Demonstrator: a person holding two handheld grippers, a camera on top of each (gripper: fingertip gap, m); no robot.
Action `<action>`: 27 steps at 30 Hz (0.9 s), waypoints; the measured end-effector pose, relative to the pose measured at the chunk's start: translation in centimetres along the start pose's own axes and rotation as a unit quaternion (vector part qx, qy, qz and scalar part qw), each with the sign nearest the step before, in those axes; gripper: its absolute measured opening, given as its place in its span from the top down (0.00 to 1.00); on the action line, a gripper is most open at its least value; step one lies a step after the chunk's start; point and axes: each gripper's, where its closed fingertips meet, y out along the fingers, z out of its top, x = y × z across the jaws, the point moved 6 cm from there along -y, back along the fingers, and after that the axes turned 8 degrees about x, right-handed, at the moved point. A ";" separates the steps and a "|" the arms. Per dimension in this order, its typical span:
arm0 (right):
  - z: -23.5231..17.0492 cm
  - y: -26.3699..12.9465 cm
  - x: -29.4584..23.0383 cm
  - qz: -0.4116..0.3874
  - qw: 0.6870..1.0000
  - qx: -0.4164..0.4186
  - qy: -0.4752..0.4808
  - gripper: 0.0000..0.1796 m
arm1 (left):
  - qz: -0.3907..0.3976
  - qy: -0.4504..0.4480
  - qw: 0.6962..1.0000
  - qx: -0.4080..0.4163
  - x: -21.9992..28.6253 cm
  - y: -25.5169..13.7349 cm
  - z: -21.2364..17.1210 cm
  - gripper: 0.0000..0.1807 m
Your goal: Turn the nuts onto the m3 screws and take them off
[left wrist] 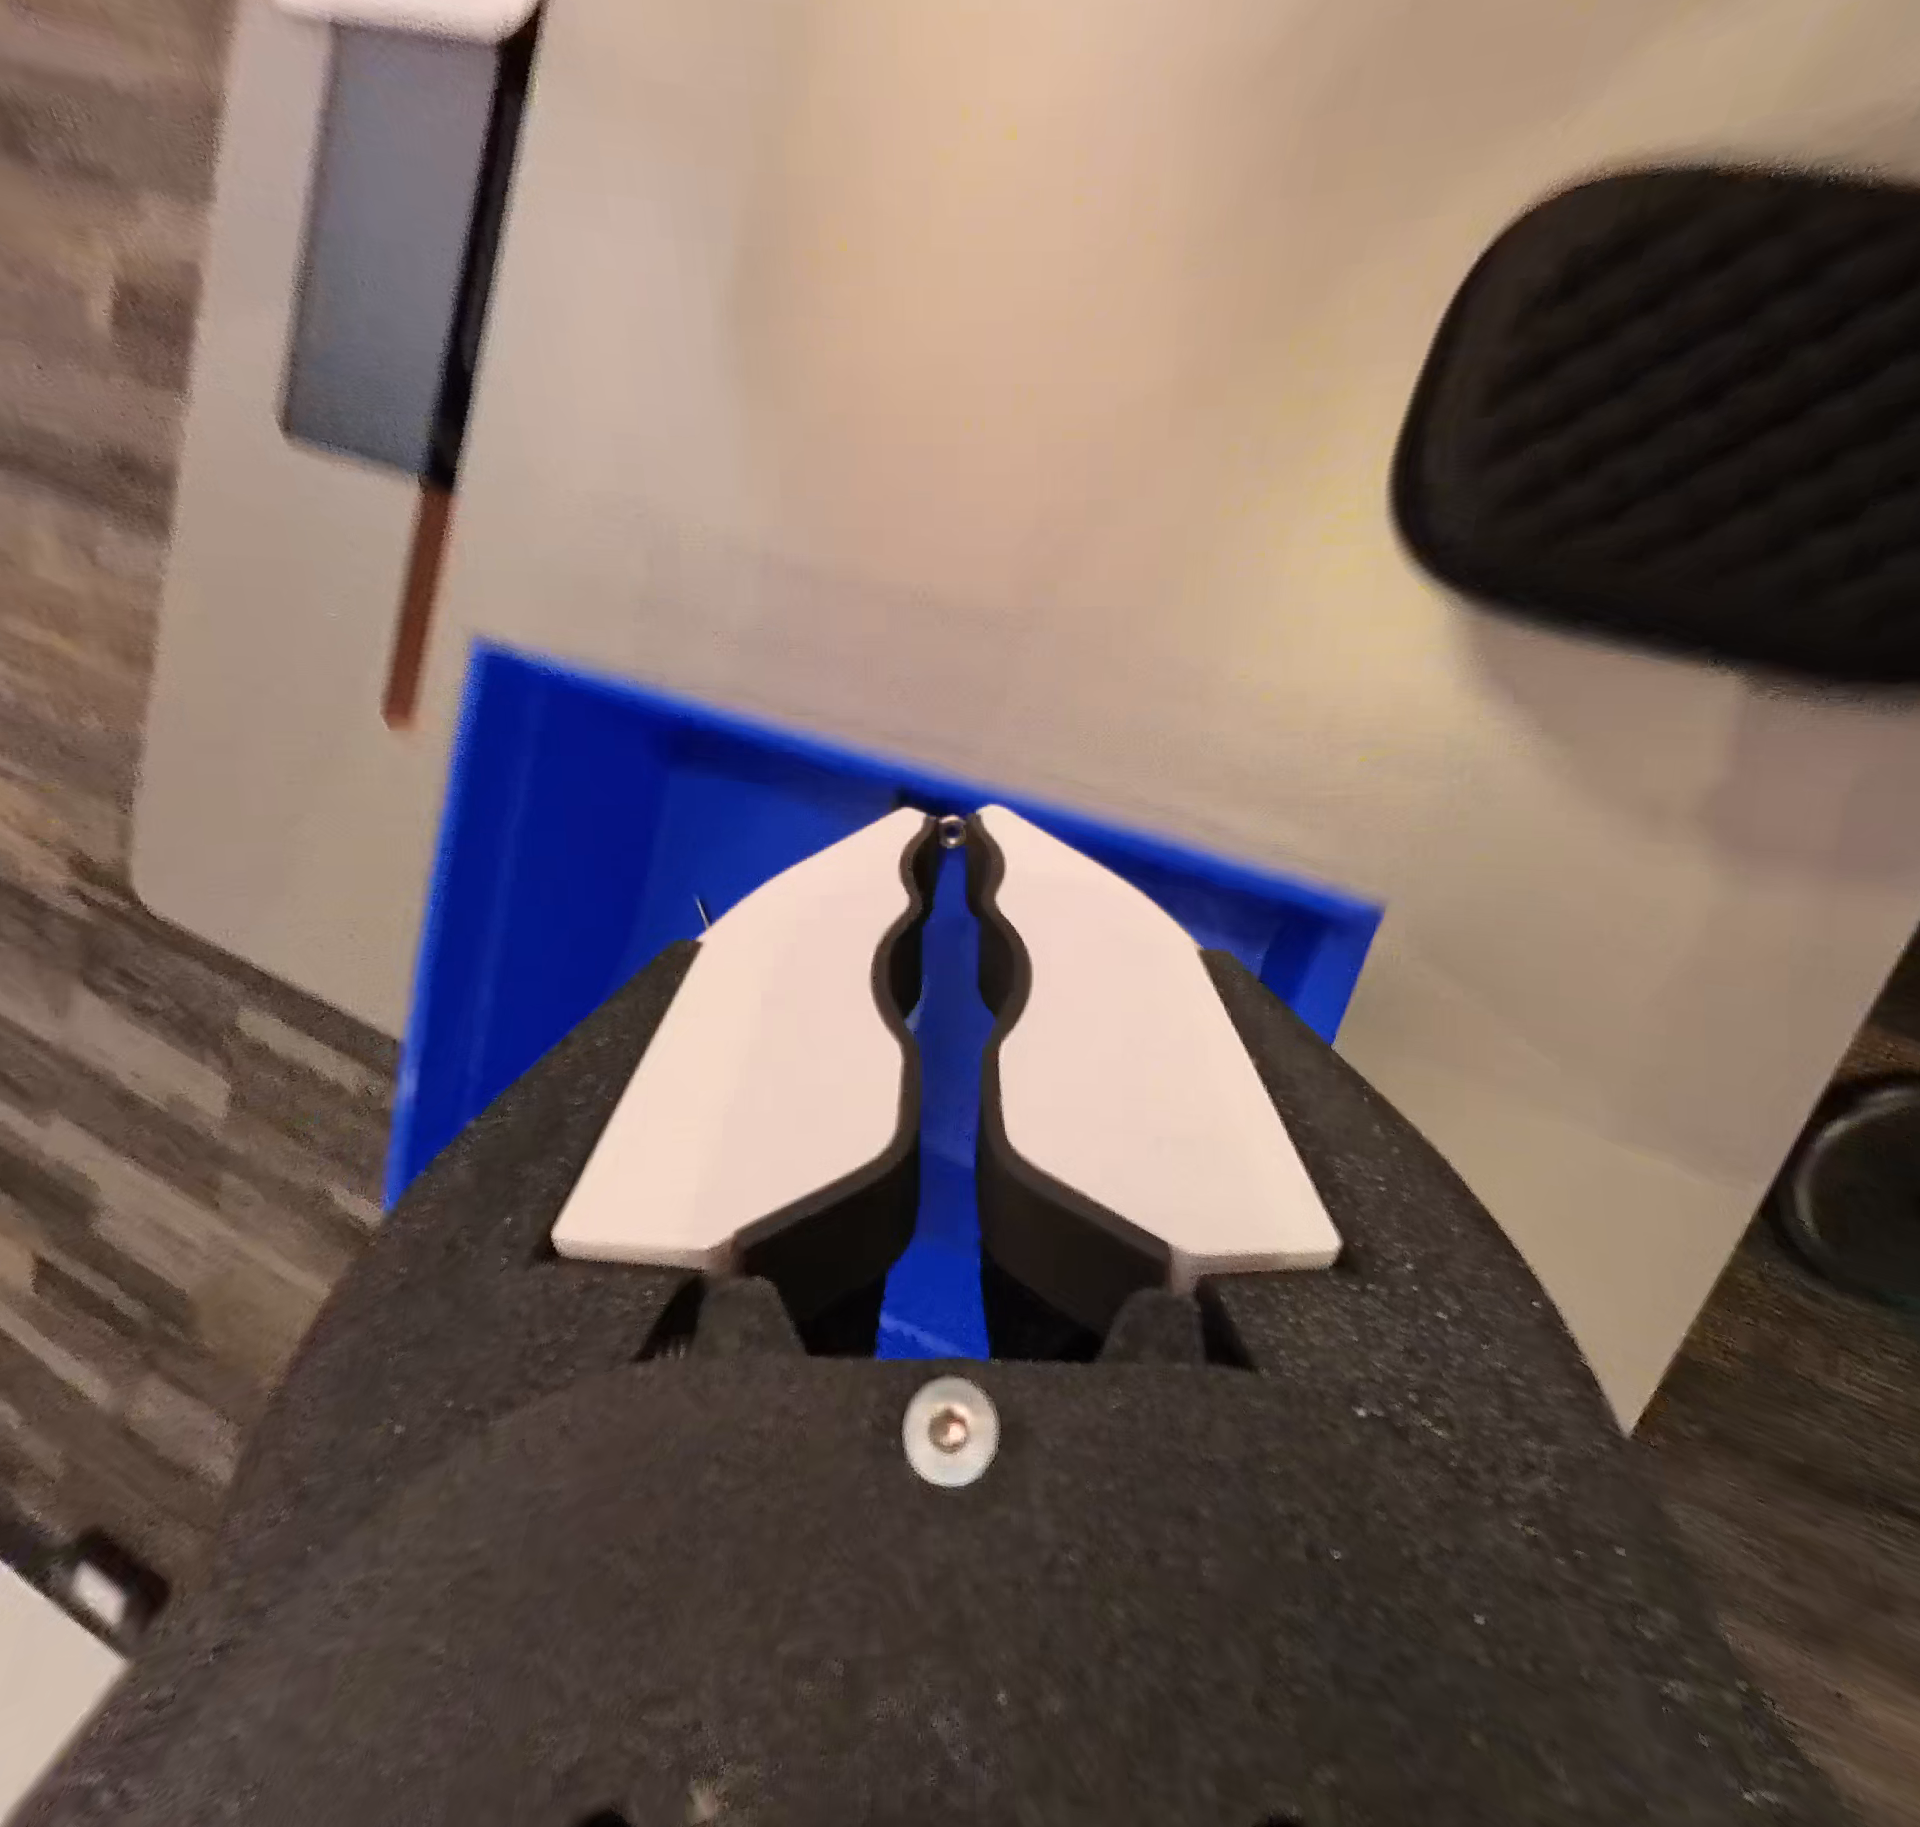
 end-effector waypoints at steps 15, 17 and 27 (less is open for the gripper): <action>2.4 -9.5 2.4 -0.080 0.996 0.032 0.011 0.94 | -0.136 0.116 0.984 0.004 7.3 27.0 22.0 0.97; 2.4 -10.4 2.7 -0.081 0.996 0.039 0.025 0.94 | -0.154 0.118 0.981 -0.024 8.0 29.3 22.1 0.97; 2.9 -12.1 3.3 -0.083 0.994 0.066 0.030 0.94 | -0.162 0.130 0.976 -0.068 8.9 33.3 21.2 0.97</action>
